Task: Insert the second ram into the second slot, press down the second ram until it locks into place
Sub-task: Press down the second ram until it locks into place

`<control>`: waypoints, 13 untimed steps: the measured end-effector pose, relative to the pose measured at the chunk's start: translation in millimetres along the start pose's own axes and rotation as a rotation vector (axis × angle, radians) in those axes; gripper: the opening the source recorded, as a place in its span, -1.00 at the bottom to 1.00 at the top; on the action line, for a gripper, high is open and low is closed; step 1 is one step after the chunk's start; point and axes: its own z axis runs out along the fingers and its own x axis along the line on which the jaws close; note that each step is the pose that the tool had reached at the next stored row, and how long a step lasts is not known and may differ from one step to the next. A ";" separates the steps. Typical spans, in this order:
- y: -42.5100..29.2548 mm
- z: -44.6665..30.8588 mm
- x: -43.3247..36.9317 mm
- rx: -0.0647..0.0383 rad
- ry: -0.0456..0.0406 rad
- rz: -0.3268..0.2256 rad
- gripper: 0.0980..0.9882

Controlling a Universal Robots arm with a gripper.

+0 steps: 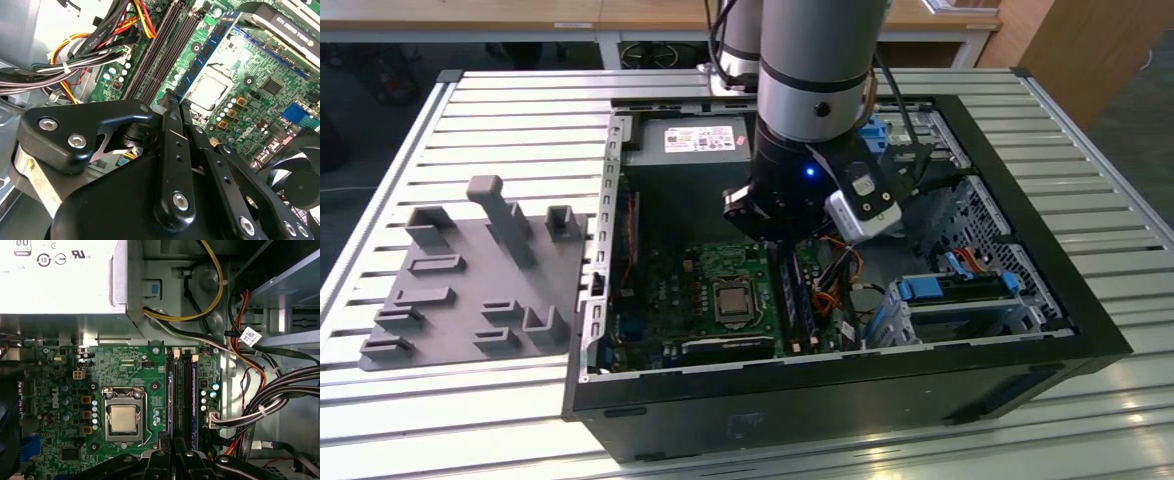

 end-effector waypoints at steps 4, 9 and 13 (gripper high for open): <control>0.1 5.7 -1.0 0.000 0.0001 0.000 -0.91; 0.3 13.0 -2.7 0.000 0.0001 -0.003 -0.91; 0.3 14.7 -3.9 0.000 -0.0001 -0.017 -0.91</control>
